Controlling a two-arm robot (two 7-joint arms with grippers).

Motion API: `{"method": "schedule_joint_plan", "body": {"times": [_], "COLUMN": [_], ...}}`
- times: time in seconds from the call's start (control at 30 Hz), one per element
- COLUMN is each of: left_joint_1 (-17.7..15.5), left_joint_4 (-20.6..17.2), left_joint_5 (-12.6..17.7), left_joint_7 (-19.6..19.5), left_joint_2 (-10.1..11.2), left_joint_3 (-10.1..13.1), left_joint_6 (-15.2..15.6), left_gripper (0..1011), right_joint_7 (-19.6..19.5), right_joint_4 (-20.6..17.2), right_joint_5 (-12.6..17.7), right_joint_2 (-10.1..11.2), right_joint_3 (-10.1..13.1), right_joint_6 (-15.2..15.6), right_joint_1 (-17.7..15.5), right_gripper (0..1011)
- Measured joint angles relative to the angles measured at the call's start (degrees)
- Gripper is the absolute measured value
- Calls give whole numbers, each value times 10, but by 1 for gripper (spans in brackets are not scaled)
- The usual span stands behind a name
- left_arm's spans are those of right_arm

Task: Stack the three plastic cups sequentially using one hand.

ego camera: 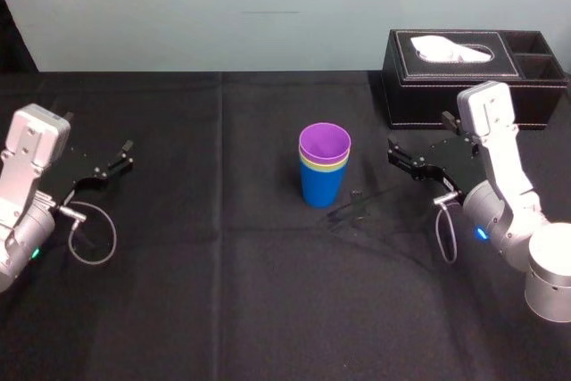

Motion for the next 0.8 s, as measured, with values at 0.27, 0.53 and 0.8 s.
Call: {"method": "schedule_joint_plan", "body": {"times": [0.27, 0.53, 0.8], "left_joint_1": [0, 0, 0], "left_joint_4": [0, 0, 0], "left_joint_5": [0, 0, 0], "left_joint_7": [0, 0, 0], "left_joint_2": [0, 0, 0], "left_joint_3": [0, 0, 0], "left_joint_6": [0, 0, 0], "left_gripper": [1011, 1011, 1011], "right_joint_7": [0, 0, 0], "right_joint_4": [0, 0, 0], "right_joint_5": [0, 0, 0], "right_joint_2": [0, 0, 0], "right_joint_3": [0, 0, 0], "right_joint_6": [0, 0, 0], "right_joint_1": [0, 0, 0], "right_gripper": [1003, 1003, 1003]}}
